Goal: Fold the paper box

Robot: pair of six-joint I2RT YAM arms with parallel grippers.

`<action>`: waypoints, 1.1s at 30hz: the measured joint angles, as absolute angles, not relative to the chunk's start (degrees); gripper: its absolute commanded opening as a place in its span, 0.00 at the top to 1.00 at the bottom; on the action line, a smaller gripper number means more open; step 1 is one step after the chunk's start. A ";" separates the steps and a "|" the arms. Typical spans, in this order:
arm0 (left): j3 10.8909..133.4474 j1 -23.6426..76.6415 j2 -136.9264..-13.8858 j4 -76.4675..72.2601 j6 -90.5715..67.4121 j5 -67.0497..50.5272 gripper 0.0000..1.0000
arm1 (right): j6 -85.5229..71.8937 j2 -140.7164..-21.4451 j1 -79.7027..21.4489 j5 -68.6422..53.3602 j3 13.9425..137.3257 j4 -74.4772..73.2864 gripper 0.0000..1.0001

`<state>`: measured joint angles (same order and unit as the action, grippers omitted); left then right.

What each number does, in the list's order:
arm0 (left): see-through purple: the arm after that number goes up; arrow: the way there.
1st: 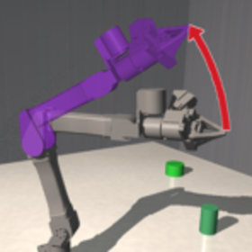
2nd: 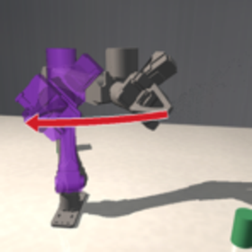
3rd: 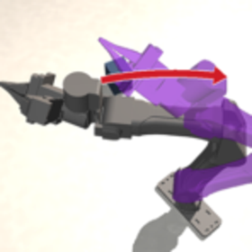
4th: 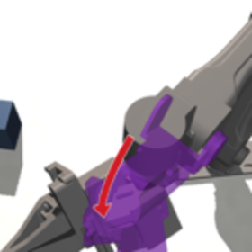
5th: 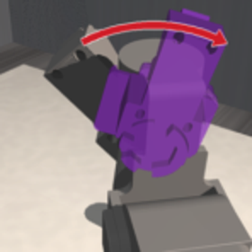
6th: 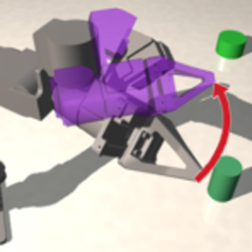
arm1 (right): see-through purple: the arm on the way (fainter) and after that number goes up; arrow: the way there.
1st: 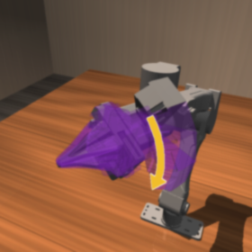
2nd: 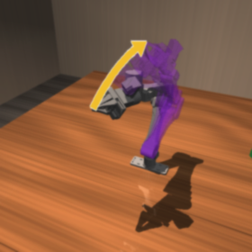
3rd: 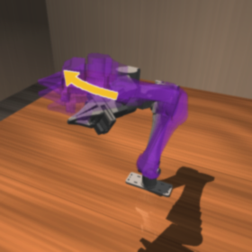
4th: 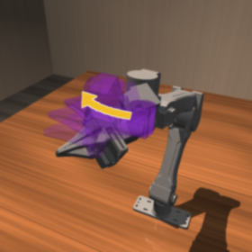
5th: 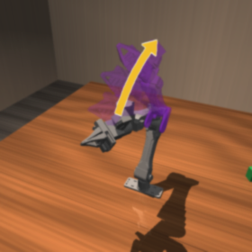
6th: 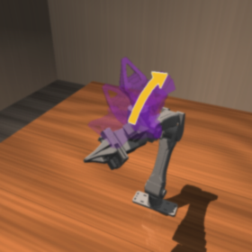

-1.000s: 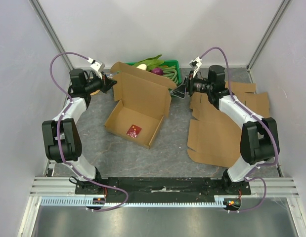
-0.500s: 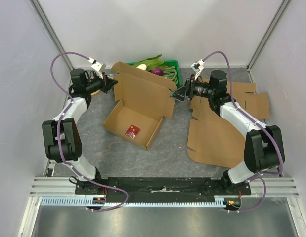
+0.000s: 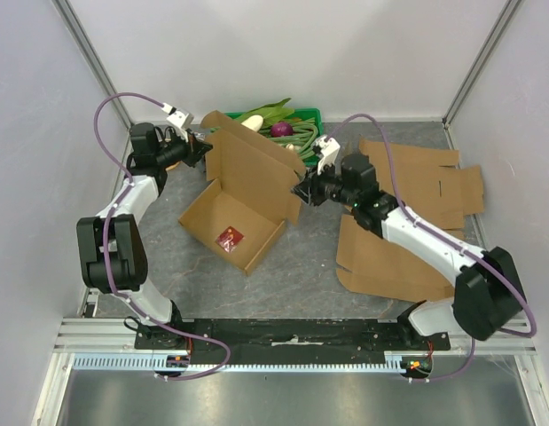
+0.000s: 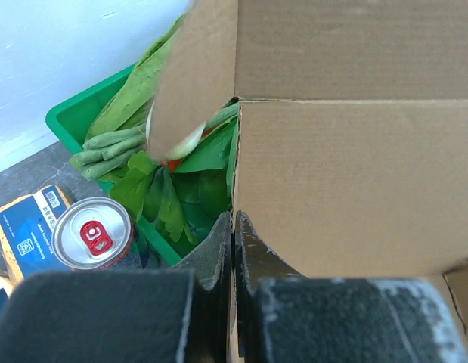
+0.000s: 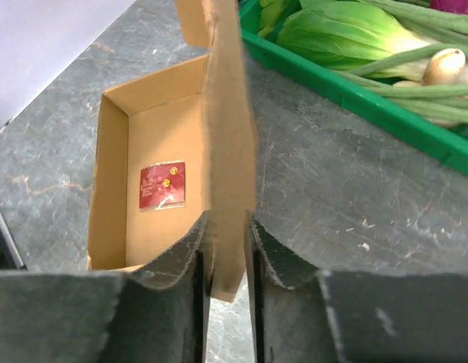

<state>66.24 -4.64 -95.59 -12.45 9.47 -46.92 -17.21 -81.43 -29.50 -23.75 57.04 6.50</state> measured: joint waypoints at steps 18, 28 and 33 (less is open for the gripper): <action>52.75 2.39 -81.30 -18.11 -14.13 -20.93 0.98 | -24.62 -90.96 -39.79 30.59 71.33 0.23 1.00; 38.33 11.11 -75.40 -32.27 -25.17 -4.73 0.98 | -27.57 -91.44 -46.04 47.99 64.73 7.22 1.00; 32.51 15.49 -71.31 -36.58 -25.50 3.31 0.98 | -26.89 -90.19 -48.07 51.96 58.35 17.23 1.00</action>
